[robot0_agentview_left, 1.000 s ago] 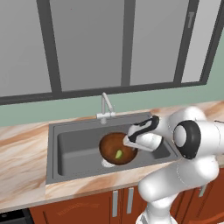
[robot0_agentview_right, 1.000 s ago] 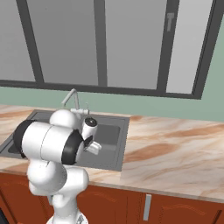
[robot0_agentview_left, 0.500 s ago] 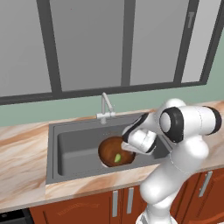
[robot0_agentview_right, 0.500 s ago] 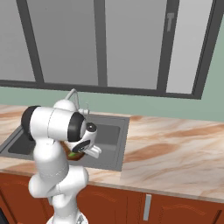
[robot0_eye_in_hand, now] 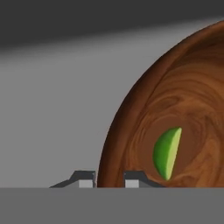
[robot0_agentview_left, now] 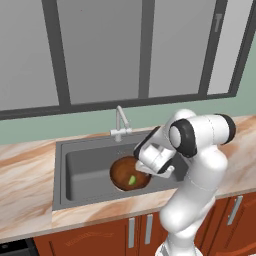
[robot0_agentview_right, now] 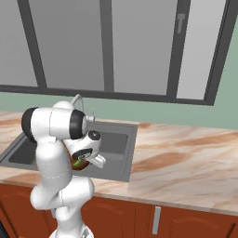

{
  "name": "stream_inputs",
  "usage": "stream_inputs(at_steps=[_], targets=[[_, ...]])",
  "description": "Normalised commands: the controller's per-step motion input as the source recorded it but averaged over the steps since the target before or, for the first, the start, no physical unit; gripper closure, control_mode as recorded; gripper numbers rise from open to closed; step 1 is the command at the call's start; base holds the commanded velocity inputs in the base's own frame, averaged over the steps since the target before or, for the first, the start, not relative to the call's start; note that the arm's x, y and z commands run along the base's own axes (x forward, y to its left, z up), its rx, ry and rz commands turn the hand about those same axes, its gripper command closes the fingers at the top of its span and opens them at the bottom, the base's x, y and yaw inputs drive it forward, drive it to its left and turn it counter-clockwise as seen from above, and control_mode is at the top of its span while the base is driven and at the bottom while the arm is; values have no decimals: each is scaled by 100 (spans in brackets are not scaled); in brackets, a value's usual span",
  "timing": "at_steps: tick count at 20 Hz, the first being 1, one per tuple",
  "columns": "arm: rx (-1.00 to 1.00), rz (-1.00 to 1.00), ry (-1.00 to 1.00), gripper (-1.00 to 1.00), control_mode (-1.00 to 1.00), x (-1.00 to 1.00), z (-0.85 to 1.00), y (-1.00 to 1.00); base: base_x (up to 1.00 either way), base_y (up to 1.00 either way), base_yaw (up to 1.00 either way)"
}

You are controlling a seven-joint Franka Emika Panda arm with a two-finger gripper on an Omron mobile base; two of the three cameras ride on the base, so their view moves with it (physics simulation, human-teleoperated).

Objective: Pick the lemon wedge from the cabinet and place it in the bowl. Then pick the bowl and place it in the sink. Then turn on the sink facuet.

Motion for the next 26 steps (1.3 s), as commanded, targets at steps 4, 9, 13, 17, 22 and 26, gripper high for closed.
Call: stream_inputs(at_steps=[4, 9, 13, 17, 22, 26], targets=[[0, 0, 0, 100, -100, 2, -6, 0, 0, 0, 0], [0, 0, 0, -100, -100, -1, 2, 0, 0, 0, 0], [0, 0, -2, -100, -100, -2, 44, 0, 0, 0, 0], [0, 0, 0, -100, -100, 0, 81, 0, 0, 0, 0], [0, 0, 0, -100, -100, 0, 54, 0, 0, 0, 0], [1, 0, 0, -100, -100, -4, 90, 0, 0, 0, 0]])
